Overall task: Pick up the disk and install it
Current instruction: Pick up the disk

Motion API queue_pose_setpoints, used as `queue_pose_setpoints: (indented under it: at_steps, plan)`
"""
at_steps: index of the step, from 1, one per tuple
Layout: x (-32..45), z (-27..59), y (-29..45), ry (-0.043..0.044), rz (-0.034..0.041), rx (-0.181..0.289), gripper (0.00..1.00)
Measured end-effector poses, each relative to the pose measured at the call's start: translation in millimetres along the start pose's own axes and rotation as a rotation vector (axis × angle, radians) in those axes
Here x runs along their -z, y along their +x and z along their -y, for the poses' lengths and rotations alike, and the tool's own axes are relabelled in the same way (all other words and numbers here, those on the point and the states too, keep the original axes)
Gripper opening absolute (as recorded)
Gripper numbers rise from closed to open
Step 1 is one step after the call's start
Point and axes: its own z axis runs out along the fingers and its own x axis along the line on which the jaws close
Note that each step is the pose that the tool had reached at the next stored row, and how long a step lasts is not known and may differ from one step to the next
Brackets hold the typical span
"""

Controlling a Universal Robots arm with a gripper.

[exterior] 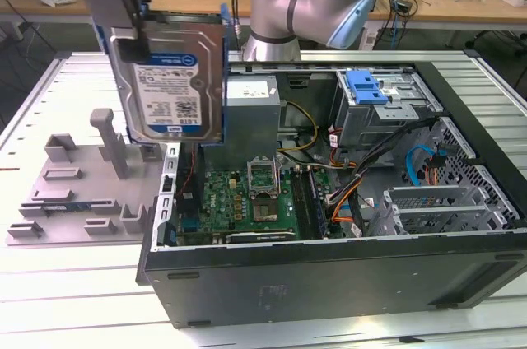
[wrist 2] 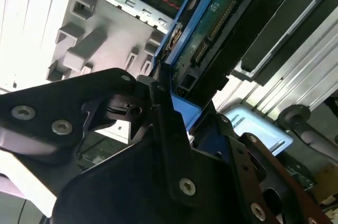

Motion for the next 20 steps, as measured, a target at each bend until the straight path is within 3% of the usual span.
queue_pose_setpoints:
  at_steps: [8,20]
  plan:
    - [2.0,34.5,12.7,-0.0100,-0.0005,0.005,0.36]
    - [3.3,65.4,23.0,-0.0099,-0.0018,0.014,0.36]
